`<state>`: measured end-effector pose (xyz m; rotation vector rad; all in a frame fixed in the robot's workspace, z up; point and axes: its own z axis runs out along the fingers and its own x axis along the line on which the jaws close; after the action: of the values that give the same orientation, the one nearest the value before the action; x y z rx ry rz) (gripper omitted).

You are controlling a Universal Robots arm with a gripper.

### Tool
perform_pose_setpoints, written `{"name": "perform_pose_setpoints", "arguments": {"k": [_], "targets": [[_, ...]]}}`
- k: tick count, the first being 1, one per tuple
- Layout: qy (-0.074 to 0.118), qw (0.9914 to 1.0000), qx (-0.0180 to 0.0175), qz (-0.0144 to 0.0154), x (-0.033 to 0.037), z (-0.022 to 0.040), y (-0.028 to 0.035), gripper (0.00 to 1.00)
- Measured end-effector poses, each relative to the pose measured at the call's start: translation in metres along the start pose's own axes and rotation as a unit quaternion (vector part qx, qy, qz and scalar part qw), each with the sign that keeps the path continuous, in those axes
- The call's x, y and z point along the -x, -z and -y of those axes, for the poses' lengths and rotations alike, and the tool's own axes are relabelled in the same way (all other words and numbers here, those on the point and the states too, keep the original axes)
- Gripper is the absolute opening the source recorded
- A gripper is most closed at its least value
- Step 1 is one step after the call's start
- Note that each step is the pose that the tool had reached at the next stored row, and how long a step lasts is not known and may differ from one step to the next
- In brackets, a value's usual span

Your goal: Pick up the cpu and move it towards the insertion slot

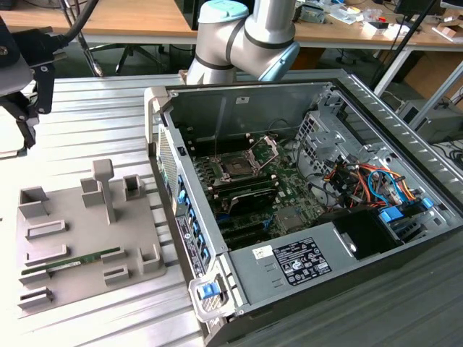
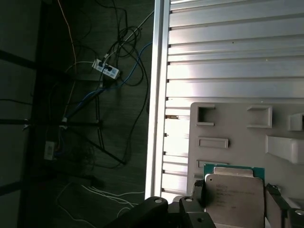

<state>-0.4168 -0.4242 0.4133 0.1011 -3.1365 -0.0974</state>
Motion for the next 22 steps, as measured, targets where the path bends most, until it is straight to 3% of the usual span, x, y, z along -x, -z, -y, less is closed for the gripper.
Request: {"name": "perform_pose_setpoints", "arguments": {"k": [22], "targets": [[0.000,1.00000,0.0000,-0.0001,0.0081,0.0005,0.0001,0.55]]}}
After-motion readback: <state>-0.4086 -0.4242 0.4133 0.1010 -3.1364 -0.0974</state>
